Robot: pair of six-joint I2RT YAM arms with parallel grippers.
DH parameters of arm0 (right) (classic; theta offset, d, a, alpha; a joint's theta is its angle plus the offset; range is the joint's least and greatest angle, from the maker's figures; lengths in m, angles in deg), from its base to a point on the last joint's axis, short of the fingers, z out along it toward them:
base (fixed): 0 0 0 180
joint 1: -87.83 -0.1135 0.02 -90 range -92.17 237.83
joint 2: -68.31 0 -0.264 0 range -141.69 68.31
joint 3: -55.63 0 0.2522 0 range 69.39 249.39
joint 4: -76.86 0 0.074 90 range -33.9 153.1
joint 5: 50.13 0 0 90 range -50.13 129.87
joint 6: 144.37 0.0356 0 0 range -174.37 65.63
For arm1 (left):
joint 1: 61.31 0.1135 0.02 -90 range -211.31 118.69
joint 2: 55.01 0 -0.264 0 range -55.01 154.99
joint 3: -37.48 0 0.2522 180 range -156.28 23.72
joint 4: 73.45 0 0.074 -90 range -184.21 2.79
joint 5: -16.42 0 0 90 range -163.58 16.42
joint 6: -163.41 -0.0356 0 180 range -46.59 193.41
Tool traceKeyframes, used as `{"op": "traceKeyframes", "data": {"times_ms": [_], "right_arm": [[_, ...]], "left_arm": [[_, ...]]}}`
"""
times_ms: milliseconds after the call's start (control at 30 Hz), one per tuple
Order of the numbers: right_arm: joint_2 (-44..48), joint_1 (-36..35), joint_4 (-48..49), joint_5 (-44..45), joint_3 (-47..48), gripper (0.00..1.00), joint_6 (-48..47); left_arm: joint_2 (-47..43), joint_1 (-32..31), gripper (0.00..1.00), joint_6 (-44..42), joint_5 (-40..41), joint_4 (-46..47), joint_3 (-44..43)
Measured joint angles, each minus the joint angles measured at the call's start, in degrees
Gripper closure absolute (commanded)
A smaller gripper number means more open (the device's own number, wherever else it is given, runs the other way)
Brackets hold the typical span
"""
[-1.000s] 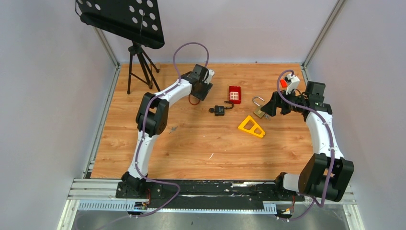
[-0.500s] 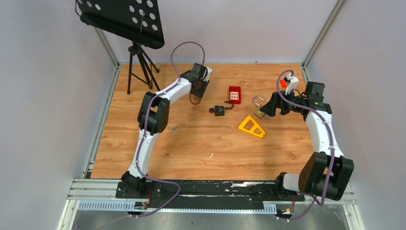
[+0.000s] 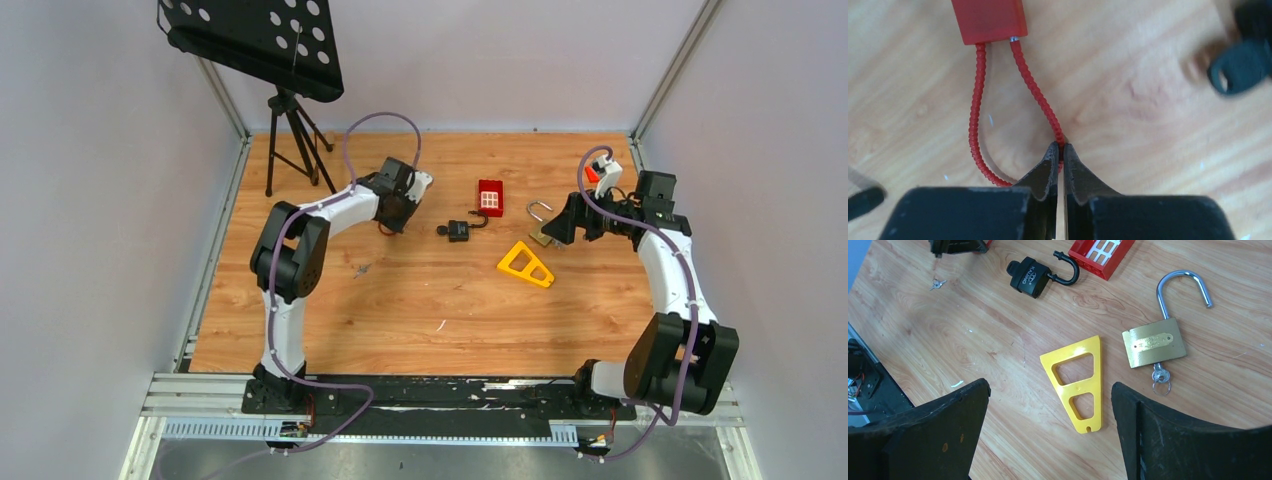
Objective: Unlock with the key
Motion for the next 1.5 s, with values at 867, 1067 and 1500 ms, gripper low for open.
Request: {"op": "traceKeyframes", "data": {"times_ms": [867, 1067, 1500], "right_arm": [[-2.56, 0.00, -0.07, -1.33, -0.15, 0.08, -0.02], [-2.56, -0.02, -0.07, -1.70, -0.17, 0.08, -0.15], [-2.56, 0.00, -0.13, -2.89, -0.17, 0.08, -0.63]], "left_arm": [[-19.04, -4.70, 1.00, -32.17, -3.06, -15.65, 23.69], [-20.15, -12.37, 1.00, -33.73, -2.16, -16.50, 25.11], [-22.32, -14.08, 0.36, -36.48, -1.49, -16.28, 27.12]]}}
